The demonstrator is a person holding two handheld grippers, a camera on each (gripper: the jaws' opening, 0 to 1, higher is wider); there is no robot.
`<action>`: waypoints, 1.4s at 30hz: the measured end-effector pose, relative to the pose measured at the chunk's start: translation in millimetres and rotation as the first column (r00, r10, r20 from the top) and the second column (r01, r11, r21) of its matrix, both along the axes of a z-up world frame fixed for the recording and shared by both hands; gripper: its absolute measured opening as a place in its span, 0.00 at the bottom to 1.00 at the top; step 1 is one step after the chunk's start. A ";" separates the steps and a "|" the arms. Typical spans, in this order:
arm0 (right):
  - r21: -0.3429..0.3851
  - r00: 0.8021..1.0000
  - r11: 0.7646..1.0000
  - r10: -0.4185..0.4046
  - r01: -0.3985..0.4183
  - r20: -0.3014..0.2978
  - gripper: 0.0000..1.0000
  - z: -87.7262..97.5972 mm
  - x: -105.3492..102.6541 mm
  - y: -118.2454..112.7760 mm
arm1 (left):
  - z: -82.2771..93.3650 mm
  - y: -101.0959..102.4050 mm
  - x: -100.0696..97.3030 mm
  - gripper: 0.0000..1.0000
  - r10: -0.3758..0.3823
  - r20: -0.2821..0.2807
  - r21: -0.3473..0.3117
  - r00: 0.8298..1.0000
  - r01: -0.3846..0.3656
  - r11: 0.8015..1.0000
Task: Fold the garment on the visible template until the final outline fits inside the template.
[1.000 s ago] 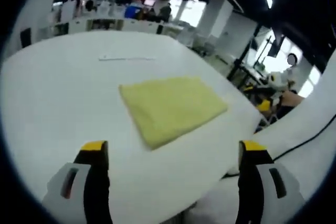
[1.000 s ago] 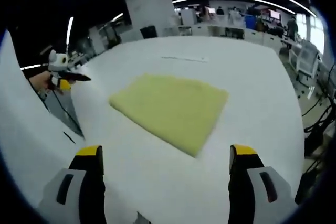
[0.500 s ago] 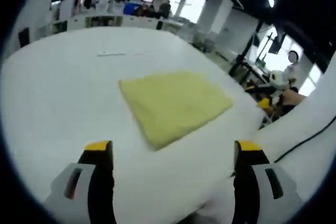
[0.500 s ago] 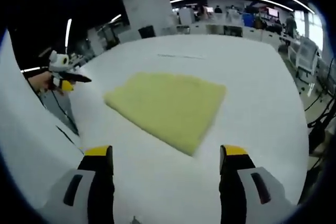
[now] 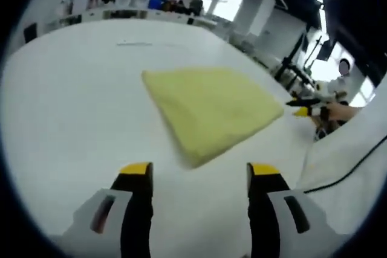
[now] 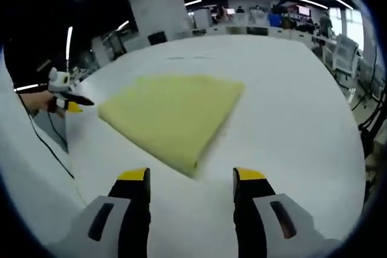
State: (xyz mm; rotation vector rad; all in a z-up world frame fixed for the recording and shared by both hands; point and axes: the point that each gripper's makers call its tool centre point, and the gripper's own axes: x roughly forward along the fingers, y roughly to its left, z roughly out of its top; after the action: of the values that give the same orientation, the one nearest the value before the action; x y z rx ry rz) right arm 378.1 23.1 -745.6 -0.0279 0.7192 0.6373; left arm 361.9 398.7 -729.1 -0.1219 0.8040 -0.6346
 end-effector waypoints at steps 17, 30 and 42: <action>-0.008 1.000 1.000 0.022 -0.022 -0.009 0.46 -9.9 2.9 4.2 | -14.6 2.2 3.6 0.49 -0.006 -0.010 0.017 1.000 0.007 1.000; -0.021 0.999 0.999 0.041 -0.041 -0.014 0.44 -12.1 5.2 8.4 | -19.4 -2.9 5.4 0.46 -0.025 -0.009 0.007 1.000 0.025 1.000; -0.031 0.998 0.997 0.064 -0.064 0.001 0.38 -11.9 6.6 11.3 | -15.7 -6.4 9.6 0.40 -0.042 0.024 0.008 0.999 0.041 0.999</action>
State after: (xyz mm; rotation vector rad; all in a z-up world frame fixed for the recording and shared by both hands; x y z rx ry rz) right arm 384.7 34.4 -757.5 -0.0803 0.7285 0.6874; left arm 371.4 392.3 -744.9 -0.0912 0.7874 -0.6711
